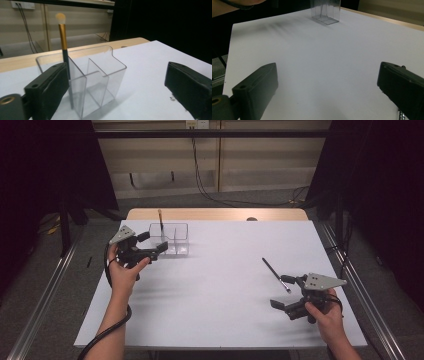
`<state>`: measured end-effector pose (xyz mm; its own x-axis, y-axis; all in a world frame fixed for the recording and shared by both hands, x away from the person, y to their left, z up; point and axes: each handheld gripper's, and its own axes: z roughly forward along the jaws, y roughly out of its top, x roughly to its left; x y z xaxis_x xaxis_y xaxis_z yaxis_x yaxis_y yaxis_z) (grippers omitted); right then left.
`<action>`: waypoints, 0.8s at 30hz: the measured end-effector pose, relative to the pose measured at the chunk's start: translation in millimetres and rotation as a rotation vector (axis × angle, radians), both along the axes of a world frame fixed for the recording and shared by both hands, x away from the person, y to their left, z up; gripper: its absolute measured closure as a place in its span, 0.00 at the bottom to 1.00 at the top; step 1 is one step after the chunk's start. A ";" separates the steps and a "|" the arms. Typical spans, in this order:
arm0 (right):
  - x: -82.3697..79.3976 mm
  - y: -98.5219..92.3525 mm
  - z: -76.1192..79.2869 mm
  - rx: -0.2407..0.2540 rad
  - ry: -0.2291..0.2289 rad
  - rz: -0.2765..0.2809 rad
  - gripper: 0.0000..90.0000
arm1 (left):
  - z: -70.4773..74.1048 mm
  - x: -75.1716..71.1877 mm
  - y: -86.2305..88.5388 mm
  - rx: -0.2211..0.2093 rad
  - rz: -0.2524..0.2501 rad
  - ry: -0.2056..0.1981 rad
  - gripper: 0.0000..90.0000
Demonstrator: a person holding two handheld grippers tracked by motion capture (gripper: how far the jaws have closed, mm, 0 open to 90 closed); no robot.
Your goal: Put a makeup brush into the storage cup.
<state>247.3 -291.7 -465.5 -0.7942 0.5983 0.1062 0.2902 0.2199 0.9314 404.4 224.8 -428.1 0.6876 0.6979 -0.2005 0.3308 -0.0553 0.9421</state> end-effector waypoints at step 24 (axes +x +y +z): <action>-0.2 2.2 -0.1 -0.002 0.001 0.004 0.03 | -9.2 -29.4 -9.2 -0.002 -0.137 -0.011 0.01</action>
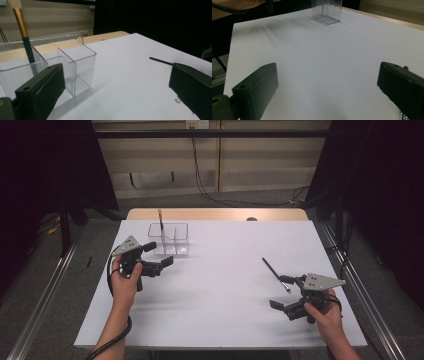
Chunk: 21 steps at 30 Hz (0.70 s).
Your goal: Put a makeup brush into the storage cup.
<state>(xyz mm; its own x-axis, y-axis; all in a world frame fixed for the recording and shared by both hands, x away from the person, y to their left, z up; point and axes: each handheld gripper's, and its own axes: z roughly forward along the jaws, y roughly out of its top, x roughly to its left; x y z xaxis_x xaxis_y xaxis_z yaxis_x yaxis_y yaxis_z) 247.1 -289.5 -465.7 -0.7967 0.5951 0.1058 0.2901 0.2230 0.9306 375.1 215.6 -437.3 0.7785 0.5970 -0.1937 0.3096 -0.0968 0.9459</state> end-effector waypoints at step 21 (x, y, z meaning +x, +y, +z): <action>-0.1 -0.2 0.7 -0.001 -0.005 -0.001 0.03 | -2.3 -21.9 0.1 0.027 -0.084 -0.019 0.00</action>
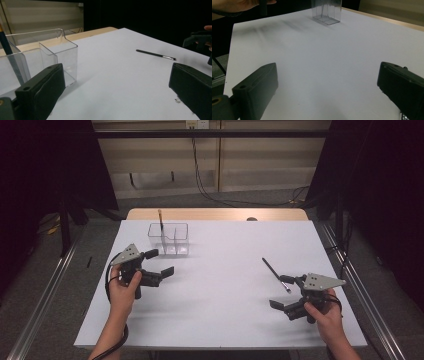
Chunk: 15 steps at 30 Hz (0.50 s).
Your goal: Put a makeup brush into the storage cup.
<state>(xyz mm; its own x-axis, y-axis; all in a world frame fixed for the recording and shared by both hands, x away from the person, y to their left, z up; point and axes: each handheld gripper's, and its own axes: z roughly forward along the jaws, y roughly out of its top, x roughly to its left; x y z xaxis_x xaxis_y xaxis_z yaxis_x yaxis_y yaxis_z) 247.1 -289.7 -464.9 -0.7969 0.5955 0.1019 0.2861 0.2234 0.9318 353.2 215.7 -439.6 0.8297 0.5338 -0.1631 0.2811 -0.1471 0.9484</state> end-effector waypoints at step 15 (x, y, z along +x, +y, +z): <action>-0.3 0.6 0.9 -0.002 -0.002 0.000 0.03 | -1.1 -17.1 8.8 0.018 -0.024 -0.004 0.01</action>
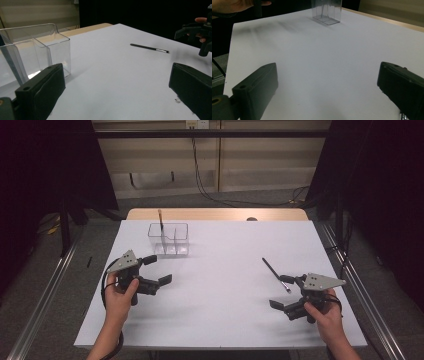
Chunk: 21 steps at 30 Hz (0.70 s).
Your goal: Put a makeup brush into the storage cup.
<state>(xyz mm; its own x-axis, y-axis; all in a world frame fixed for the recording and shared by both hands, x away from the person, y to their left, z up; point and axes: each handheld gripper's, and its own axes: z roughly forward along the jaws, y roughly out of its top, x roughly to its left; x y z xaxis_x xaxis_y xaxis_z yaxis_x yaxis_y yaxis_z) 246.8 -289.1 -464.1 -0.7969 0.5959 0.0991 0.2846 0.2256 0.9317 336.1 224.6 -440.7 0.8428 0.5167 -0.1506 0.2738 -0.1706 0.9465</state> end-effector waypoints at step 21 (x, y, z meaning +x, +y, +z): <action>0.0 0.1 0.1 -0.002 -0.001 0.001 0.03 | -0.6 -18.1 15.8 0.015 0.005 -0.007 0.01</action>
